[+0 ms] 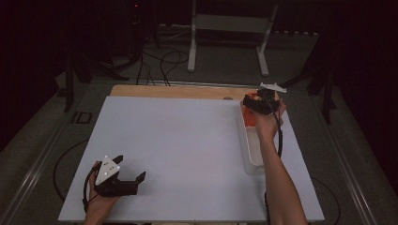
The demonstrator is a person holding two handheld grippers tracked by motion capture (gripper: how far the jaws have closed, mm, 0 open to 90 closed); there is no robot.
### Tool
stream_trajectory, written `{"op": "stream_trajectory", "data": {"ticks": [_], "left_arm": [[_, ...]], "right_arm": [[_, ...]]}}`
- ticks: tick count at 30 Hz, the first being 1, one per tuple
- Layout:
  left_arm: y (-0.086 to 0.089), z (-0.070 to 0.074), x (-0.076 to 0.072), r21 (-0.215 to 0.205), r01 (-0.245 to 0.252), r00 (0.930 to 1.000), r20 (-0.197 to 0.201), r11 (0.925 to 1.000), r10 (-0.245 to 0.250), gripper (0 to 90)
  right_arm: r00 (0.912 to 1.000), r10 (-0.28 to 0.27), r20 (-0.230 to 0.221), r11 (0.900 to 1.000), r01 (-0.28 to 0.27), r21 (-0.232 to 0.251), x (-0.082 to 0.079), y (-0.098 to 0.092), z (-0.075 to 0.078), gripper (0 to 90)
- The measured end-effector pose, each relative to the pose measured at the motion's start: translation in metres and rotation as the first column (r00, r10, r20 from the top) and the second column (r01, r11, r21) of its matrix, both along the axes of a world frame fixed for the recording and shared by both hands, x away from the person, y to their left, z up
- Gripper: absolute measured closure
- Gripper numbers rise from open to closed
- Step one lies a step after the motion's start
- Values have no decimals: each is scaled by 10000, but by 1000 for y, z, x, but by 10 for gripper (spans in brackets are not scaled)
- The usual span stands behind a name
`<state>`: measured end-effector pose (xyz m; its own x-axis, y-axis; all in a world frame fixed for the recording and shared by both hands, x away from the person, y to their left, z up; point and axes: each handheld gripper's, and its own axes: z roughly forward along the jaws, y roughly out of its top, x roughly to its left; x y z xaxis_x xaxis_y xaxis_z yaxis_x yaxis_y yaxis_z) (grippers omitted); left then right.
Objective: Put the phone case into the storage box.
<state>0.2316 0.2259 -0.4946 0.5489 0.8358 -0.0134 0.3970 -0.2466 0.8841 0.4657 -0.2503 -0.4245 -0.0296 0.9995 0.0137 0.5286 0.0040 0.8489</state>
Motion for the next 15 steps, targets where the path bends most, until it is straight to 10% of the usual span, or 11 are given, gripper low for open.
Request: {"op": "stream_trajectory", "data": {"ticks": [15], "left_arm": [[-1, 0, 0, -26, 8, 10000, -18, 10000, -8, 3]], "right_arm": [[10000, 11, -82, 9999, -12, -112, 1, 0, -5, 165]]}}
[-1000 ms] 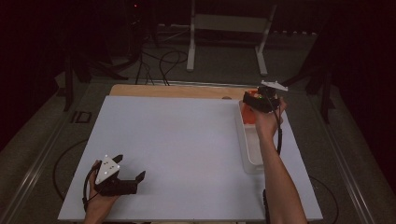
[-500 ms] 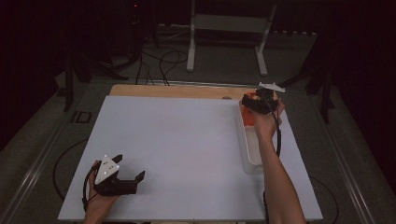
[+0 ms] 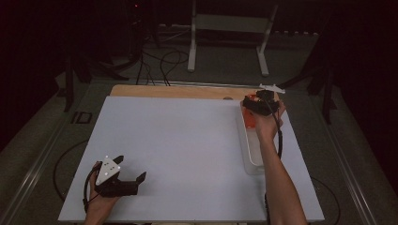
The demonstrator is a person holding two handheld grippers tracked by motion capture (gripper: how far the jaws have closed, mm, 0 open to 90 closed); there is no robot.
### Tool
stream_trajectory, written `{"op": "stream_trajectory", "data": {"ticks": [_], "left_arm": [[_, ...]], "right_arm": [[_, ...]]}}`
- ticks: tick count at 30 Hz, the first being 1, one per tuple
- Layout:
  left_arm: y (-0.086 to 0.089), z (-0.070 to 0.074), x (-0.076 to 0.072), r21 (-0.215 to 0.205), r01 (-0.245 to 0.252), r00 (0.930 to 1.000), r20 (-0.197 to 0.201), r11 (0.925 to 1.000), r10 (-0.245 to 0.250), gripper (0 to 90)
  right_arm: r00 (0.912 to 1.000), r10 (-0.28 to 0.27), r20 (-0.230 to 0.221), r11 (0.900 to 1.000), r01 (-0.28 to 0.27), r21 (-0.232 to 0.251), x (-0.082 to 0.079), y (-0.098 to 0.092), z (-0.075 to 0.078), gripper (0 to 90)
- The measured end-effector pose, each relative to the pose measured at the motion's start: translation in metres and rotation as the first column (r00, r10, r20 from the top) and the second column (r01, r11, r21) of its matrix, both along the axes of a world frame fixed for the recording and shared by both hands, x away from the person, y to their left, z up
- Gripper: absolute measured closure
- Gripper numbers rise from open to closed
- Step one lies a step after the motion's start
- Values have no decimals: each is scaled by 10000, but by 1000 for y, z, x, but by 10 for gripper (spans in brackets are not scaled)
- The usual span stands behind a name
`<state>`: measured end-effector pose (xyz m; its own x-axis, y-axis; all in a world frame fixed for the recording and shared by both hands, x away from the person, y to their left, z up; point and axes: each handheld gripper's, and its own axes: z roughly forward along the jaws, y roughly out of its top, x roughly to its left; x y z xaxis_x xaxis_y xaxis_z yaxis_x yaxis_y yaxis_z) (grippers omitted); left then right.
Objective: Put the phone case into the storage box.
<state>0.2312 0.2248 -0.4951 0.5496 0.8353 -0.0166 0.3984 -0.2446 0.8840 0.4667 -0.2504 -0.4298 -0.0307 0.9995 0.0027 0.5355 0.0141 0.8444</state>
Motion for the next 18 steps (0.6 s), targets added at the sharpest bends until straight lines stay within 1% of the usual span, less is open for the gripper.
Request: {"op": "stream_trajectory", "data": {"ticks": [4, 11, 13, 18], "left_arm": [[0, 0, 0, -11, -9, 10000, -23, 10000, 9, 3], [1, 0, 0, -17, -15, 10000, -6, 10000, 15, 4], [1, 0, 0, -15, -16, 10000, 1, 10000, 16, 4], [1, 0, 0, -16, -6, 10000, -3, 10000, 6, 4]], "right_arm": [[10000, 24, -23, 10000, -24, -88, 1, 2, -1, 165], [9999, 12, -109, 10000, -13, -88, 2, 4, -4, 164], [9999, 34, -95, 9999, -36, -158, 2, 5, -5, 165], [10000, 10, -87, 9999, -11, -150, 2, 5, -5, 164]]}}
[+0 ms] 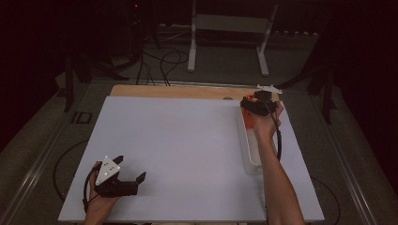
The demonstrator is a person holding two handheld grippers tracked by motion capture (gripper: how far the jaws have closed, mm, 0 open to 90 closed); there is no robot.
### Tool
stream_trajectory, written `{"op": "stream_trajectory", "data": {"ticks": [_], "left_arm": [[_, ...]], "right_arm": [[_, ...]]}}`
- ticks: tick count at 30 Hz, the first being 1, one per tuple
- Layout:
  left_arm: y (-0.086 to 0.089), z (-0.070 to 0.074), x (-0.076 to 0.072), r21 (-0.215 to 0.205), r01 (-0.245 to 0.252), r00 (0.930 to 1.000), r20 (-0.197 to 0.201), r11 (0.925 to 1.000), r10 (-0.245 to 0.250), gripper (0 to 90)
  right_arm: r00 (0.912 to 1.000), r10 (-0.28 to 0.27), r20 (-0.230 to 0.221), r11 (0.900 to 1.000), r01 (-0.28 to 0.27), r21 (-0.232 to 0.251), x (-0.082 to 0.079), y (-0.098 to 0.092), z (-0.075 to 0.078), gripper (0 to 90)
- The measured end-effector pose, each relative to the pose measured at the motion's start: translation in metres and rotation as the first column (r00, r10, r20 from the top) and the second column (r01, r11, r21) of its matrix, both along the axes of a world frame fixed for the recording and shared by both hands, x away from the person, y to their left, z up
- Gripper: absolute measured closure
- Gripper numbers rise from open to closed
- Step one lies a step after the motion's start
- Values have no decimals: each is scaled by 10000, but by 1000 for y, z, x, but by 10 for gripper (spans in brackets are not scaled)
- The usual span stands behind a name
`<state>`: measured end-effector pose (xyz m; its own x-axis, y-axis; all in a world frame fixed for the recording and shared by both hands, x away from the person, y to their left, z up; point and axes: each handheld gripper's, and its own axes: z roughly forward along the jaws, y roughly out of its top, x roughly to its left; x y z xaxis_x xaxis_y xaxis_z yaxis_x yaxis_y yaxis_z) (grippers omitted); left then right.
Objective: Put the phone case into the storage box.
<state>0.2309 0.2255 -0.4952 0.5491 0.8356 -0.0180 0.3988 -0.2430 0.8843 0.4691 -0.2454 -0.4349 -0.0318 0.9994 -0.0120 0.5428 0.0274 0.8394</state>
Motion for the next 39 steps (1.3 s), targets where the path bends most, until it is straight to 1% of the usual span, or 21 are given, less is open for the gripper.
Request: {"op": "stream_trajectory", "data": {"ticks": [24, 39], "left_arm": [[1, 0, -1, -12, -33, 10000, 6, 10000, 33, 4], [1, 0, -1, -20, -36, 10000, -15, 10000, 36, 4]], "right_arm": [[10000, -35, 68, 9999, 35, -113, 4, 3, -3, 161], [9999, -143, 88, 9999, 143, 47, 8, 1, -4, 155]]}}
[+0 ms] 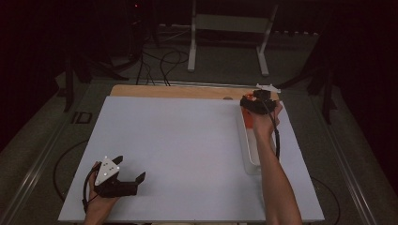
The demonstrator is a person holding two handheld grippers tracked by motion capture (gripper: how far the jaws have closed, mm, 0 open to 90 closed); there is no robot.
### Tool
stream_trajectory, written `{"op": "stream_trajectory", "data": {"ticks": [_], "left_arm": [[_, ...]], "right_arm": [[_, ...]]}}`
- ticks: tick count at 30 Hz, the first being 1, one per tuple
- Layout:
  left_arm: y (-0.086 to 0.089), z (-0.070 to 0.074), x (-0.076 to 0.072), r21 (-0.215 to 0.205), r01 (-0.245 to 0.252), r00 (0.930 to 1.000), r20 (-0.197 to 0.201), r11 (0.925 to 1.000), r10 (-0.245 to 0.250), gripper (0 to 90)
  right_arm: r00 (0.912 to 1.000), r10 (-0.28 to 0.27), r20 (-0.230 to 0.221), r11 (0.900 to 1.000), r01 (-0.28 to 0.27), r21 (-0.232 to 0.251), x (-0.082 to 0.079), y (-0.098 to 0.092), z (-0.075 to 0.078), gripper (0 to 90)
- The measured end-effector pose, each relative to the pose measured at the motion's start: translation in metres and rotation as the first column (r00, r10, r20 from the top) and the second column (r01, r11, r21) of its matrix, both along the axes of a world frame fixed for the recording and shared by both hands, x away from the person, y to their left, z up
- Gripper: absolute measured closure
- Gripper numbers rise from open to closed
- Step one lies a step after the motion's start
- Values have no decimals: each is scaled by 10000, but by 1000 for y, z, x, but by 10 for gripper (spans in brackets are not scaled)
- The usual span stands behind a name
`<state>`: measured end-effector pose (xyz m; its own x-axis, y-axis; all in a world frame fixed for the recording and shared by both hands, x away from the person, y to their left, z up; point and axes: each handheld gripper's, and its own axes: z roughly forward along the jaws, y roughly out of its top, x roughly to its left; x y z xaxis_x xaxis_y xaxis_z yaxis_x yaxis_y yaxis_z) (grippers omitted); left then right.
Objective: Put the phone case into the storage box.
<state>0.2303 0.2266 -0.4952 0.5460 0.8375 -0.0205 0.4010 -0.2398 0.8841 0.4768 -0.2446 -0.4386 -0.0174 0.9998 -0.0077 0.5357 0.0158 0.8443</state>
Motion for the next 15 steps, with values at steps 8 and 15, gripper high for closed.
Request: {"op": "stream_trajectory", "data": {"ticks": [8, 15], "left_arm": [[0, 0, 0, -1, -9, 10000, -3, 10000, 9, 4], [0, 0, 0, 7, -3, 10000, 4, 10000, 3, 4]], "right_arm": [[10000, 59, 53, 10000, -59, -53, 1, 1, -1, 152], [10000, 38, 17, 9998, -39, 193, 2, -1, -2, 92]]}}
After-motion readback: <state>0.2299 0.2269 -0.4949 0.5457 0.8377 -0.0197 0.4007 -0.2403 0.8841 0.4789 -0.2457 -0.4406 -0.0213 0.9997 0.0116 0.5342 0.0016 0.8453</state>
